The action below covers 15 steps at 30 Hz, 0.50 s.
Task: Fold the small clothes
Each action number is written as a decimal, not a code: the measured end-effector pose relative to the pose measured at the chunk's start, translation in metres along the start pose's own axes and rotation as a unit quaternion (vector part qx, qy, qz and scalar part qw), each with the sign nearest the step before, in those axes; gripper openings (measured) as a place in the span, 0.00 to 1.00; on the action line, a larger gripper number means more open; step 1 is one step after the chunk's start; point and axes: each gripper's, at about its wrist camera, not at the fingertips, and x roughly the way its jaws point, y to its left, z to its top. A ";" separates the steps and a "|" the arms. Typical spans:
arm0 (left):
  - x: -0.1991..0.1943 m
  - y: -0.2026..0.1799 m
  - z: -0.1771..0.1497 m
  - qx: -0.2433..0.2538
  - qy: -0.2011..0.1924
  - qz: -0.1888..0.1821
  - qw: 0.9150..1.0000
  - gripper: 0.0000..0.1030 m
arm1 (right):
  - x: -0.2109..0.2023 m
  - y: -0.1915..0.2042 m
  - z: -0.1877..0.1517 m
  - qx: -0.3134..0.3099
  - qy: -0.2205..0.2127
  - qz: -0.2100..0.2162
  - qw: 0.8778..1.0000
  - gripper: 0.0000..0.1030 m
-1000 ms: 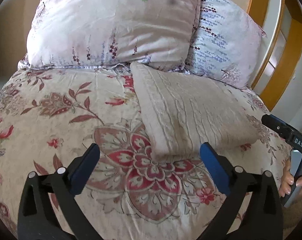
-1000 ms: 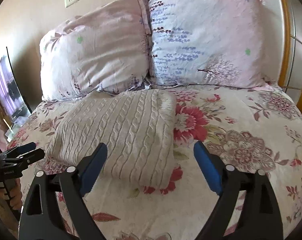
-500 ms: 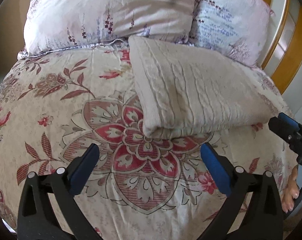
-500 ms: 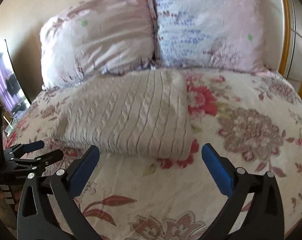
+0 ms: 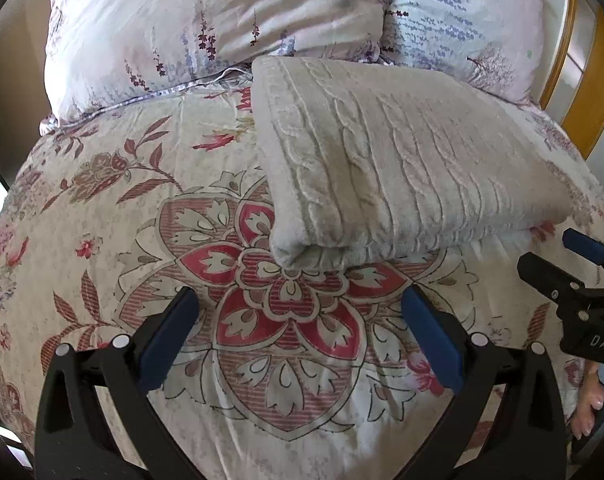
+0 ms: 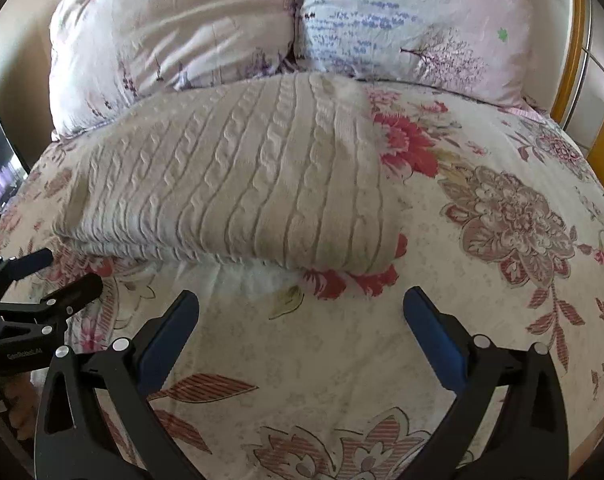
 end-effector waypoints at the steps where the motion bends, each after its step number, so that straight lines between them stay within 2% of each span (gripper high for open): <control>1: 0.000 -0.001 0.000 0.003 -0.002 0.004 1.000 0.98 | 0.002 0.001 -0.001 -0.001 0.004 -0.005 1.000 0.99; 15: 0.001 0.000 0.000 0.000 -0.003 0.002 1.000 0.98 | 0.005 0.004 -0.003 -0.011 0.005 -0.019 1.000 0.99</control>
